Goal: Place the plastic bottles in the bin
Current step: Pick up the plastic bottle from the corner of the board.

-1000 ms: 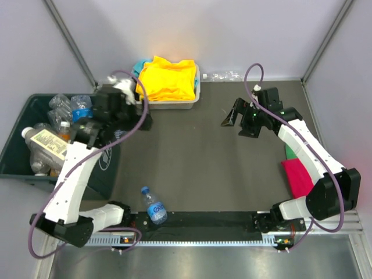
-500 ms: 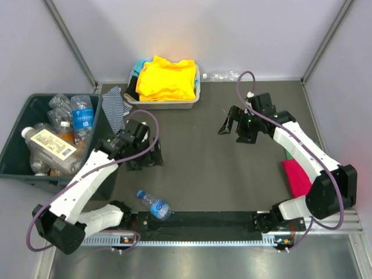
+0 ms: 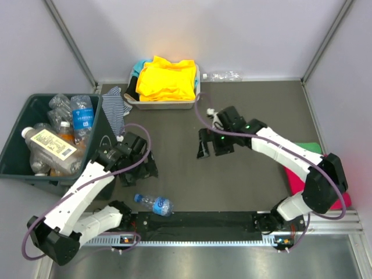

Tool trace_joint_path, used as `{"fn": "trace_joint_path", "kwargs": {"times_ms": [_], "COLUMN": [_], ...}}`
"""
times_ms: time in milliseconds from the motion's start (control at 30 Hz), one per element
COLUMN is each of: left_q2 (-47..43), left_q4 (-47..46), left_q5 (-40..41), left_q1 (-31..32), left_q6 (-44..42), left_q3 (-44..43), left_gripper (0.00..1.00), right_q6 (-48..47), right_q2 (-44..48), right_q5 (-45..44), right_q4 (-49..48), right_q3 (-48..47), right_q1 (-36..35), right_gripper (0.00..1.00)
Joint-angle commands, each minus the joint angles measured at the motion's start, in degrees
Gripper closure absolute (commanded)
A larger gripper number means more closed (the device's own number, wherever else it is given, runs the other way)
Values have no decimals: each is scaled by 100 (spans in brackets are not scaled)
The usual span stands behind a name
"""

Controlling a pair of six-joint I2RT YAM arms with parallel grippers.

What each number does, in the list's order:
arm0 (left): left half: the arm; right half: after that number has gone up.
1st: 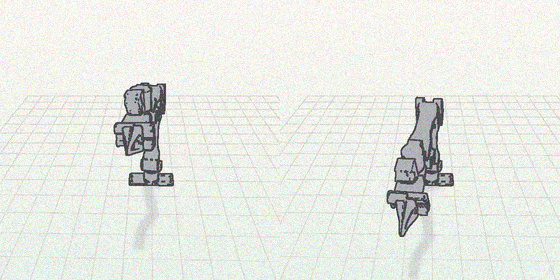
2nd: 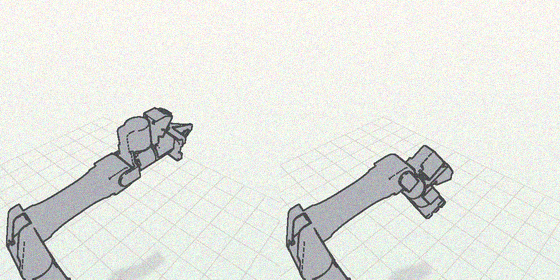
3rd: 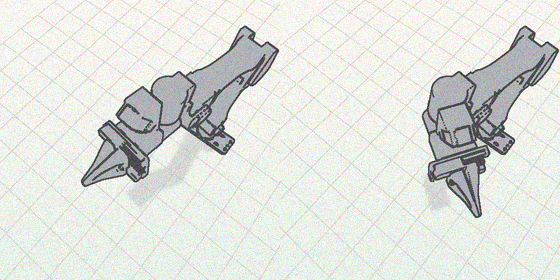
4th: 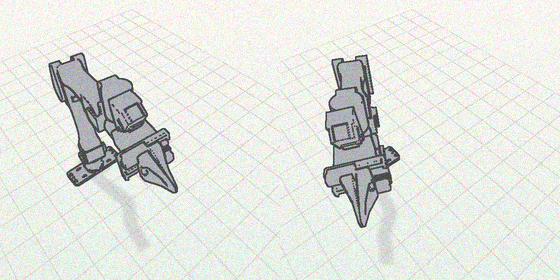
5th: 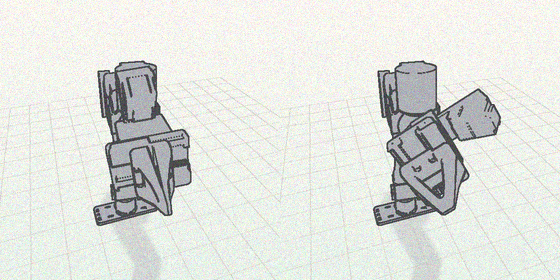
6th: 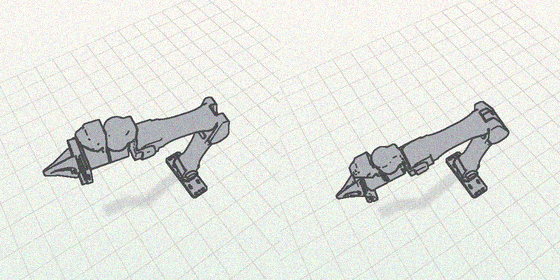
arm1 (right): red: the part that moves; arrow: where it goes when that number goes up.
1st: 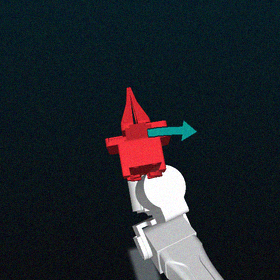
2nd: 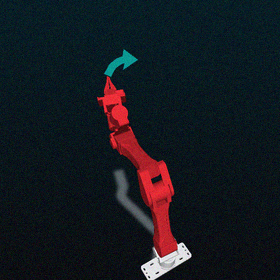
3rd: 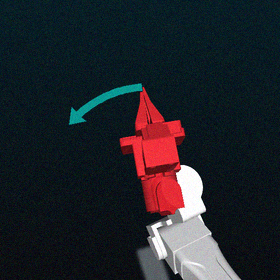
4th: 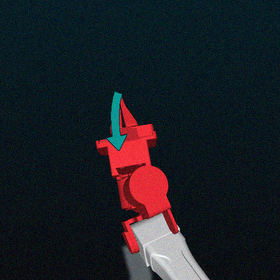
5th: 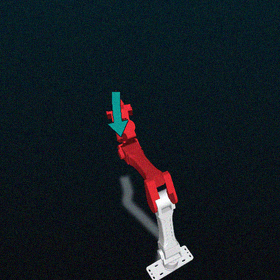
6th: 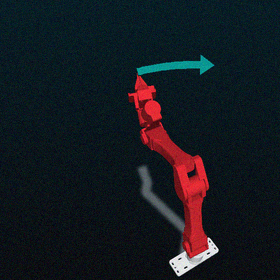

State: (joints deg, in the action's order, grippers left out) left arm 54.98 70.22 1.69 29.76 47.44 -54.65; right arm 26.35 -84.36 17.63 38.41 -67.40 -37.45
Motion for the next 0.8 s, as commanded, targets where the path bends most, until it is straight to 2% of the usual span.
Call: {"fn": "trace_joint_path", "kwargs": {"times_ms": [0,133,200,333,367,500,767], "left_q2": [363,1224,1549,1682,1683,1919,2087], "left_q4": [-604,-1280,-1466,-1888,-2028,-2135,-2232], "left_q5": [832,588,140,-721,-871,-1407,-1909], "left_q1": [-5,-356,-706,-1401,-1698,-2053,-2562], "left_q6": [407,-5,-164,-577,-630,-859,-1105], "left_q3": [-300,-625,-757,-775,-766,-854,-854], "left_gripper": [1,1,1,1,1,1,1], "right_q6": [-867,-1105,-1211,-1491,-1553,-1808,-2195], "right_q2": [209,130,7,-291,-353,-844,-1978], "right_q5": [302,303,155,-83,-110,-120,4], "right_q4": [-975,-1887,-2179,-2829,-2952,-3454,-3420], "right_q3": [261,560,605,596,596,386,-423], "right_q1": [-1061,-1992,-2466,-2985,-3048,-3251,-3427], "right_gripper": [1,1,1,1,1,1,1]}}
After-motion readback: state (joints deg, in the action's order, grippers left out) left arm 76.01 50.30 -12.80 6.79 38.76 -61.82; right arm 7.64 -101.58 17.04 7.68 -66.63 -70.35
